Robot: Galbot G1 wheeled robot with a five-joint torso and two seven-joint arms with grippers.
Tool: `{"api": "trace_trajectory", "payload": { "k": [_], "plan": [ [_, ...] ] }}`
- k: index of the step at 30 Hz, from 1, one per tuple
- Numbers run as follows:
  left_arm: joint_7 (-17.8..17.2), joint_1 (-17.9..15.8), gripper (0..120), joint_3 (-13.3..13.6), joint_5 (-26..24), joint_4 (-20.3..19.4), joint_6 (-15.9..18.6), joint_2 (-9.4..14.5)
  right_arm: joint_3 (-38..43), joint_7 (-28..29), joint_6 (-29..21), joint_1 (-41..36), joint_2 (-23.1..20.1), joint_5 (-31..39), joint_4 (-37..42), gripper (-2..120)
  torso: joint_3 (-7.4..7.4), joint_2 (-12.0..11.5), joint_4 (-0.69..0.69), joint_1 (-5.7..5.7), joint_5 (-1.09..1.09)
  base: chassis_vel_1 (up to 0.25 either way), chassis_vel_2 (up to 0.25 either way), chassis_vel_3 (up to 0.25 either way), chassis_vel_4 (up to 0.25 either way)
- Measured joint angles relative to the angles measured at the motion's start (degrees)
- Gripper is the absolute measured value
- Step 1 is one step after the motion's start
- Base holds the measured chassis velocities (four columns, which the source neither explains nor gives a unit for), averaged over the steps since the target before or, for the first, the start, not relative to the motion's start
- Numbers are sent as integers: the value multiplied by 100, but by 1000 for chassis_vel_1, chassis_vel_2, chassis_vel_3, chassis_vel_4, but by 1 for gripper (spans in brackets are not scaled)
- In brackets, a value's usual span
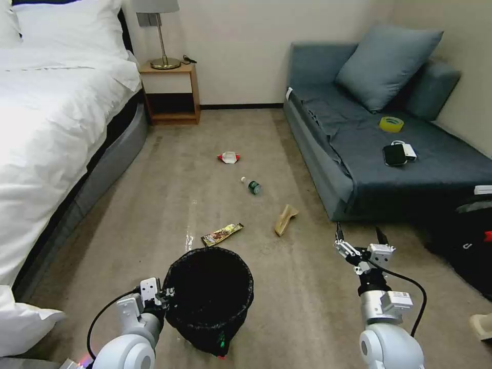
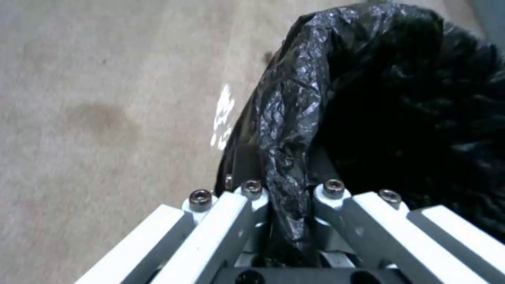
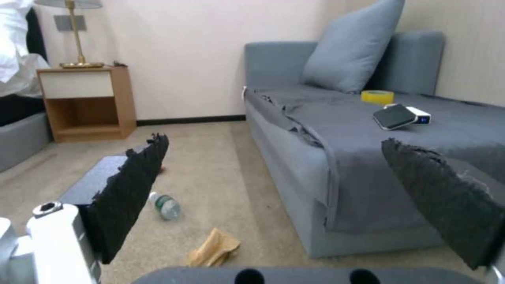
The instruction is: Pick up the trash bin, then pick up the garbage on the floor and place it into the trash bin.
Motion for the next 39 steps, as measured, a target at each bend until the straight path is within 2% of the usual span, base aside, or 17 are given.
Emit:
{"api": "trace_trajectory", "payload": {
  "k": [2, 3, 4, 6, 15, 19, 21, 26, 30, 39],
  "plan": [
    [47, 0, 4, -3, 40, 0, -60, -3, -4, -1, 4, 0, -1, 0, 0, 100, 0, 0, 0, 0, 0, 0, 0, 0, 0],
    [243, 1, 4, -16, 161, 31, -332, -16, -19, -7, 20, -3, -7, -2, 7, 100, 0, 0, 0, 0, 0, 0, 0, 0, 0],
    [243, 1, 4, -16, 161, 31, -332, -16, -19, -7, 20, -3, -7, -2, 7, 100, 0, 0, 0, 0, 0, 0, 0, 0, 0],
    [400, 14, 4, -47, 187, 47, -549, -30, -35, -20, 30, -11, -20, -5, 26, 100, 0, 0, 0, 0, 0, 0, 0, 0, 0],
    [712, 79, 4, -178, 177, -94, -904, -60, -78, -98, 52, -14, -69, -33, 70, 100, 0, 0, 0, 0, 0, 0, 0, 0, 0],
    [722, 97, 4, -240, 154, -162, -939, -68, -80, -134, 104, -6, -79, -102, 70, 100, 0, 0, 0, 0, 0, 0, 0, 0, 0],
    [731, 163, 4, -369, 63, -361, -941, -82, -96, -229, 202, -3, -83, -183, 67, 100, 0, 0, 0, 0, 0, 0, 0, 0, 0],
    [730, 173, 4, -397, 48, -410, -941, -83, -101, -266, 219, -6, -83, -183, 69, 100, 0, 0, 0, 0, 0, 0, 0, 0, 0],
    [683, 210, 4, -613, 47, -651, -971, -92, -126, -489, 308, -80, -95, -194, 101, 100, 0, 0, 0, 0, 0, 0, 0, 0, 0],
    [692, 213, 4, -767, 48, -668, -1017, -78, -125, -627, 338, -127, -86, -236, 146, 100, 0, 0, 0, 0, 0, 0, 0, 0, 0]
  ]
}}
